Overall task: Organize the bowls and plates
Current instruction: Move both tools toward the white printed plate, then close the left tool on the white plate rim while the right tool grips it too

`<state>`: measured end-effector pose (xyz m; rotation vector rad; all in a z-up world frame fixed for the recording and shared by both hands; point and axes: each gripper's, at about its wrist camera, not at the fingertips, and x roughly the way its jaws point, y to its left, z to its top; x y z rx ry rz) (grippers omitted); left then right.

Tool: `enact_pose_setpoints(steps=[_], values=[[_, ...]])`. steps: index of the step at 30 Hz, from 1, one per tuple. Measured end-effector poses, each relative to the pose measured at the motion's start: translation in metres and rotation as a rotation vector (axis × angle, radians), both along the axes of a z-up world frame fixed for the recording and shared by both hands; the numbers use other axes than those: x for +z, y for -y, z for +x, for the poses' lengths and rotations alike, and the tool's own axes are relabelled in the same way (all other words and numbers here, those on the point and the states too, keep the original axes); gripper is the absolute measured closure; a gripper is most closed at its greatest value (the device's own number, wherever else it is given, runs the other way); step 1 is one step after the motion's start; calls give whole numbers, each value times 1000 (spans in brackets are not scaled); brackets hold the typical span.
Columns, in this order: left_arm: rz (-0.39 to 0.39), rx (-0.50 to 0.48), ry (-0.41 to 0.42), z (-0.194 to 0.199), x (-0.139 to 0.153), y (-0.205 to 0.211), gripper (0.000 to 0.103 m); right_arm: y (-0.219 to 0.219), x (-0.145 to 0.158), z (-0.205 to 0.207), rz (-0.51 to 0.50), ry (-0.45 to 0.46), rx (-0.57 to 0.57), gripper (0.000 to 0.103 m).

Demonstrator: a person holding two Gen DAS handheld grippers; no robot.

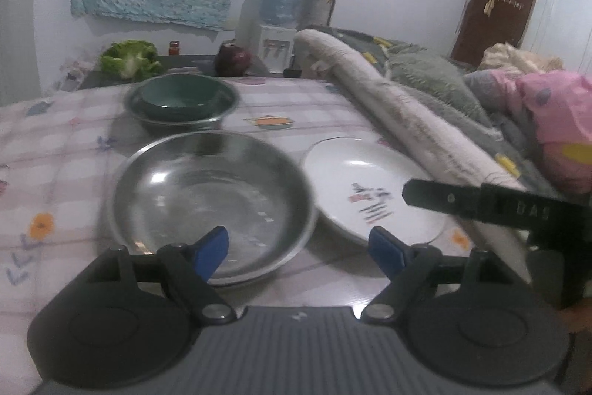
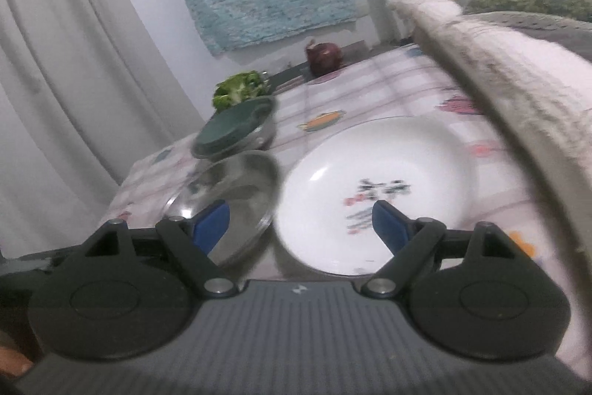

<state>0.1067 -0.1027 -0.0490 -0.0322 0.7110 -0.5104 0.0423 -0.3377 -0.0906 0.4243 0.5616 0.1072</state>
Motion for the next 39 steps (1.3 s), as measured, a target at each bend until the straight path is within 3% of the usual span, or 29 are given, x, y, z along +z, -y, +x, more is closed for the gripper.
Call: enact_pose_setpoints(steps=[5,11,24,33,36,39], values=[[-52,16,6,-5,-4,25,19,35,1,-11,-69,2,-33,19],[-49,77,11,-7,-17,53,19,72,-1,-1,-131,4,-31,19],[-32,126,-52,4,-52,78,34,87,-39,50,-140,-67,40,28],[-54,132,-79,18,-60,81,46,101,-54,73,-89,-91,33,61],[-70,127,-89,22,-61,80,61,103,-58,81,-67,-92,41,74],[-77,123,-99,25,-62,80,65,102,-60,85,-72,-97,42,78]])
